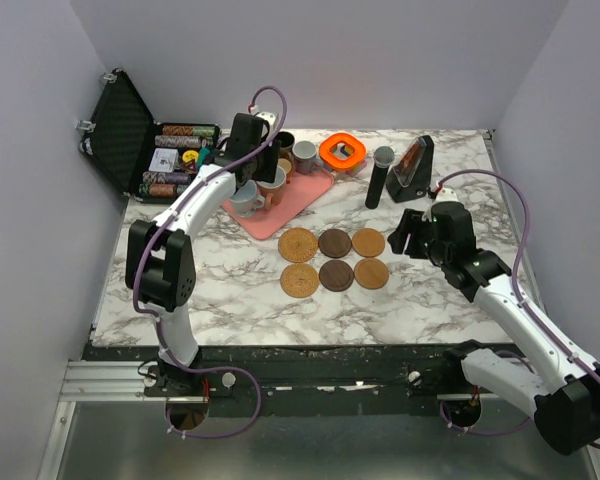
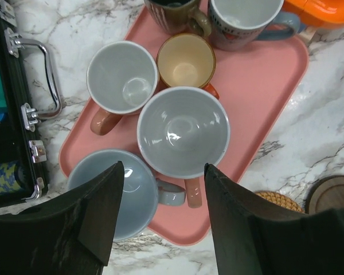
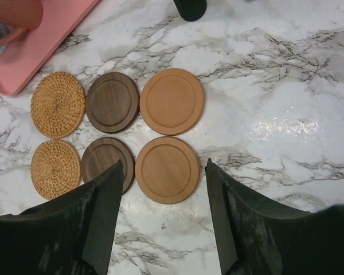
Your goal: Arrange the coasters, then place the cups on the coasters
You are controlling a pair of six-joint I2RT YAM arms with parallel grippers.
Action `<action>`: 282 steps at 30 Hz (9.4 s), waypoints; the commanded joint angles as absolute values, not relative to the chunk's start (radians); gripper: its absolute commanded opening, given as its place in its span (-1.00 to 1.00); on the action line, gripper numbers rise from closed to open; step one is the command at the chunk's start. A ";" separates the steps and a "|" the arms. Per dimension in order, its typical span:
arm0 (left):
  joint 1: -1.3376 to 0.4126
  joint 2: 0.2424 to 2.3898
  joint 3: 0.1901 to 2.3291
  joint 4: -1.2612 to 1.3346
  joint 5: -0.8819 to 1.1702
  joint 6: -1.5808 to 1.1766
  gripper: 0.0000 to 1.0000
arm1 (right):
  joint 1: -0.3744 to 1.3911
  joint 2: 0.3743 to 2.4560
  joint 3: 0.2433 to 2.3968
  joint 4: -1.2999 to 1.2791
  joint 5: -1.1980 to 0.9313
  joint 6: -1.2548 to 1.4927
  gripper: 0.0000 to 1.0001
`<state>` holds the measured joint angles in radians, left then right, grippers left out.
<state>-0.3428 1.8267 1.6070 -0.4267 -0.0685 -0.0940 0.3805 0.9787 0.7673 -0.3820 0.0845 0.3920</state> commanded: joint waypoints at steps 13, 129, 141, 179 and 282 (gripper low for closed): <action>-0.342 1.994 1.712 -0.499 -0.106 -0.038 0.05 | 0.387 0.956 0.704 -0.356 0.071 0.403 0.32; -0.492 1.658 1.276 -0.356 0.061 -0.279 -1.00 | 0.385 0.963 0.736 -0.486 0.158 0.417 0.31; -0.502 1.663 1.285 -0.367 0.040 -0.264 -1.00 | 0.387 0.963 0.735 -0.488 0.156 0.417 0.32; -0.503 1.690 1.312 -0.397 0.029 -0.258 -0.31 | 0.387 0.960 0.721 -0.485 0.158 0.414 0.36; -0.211 1.321 1.367 -0.460 0.228 -0.072 -1.00 | 0.387 1.020 1.020 -0.626 0.034 0.354 0.53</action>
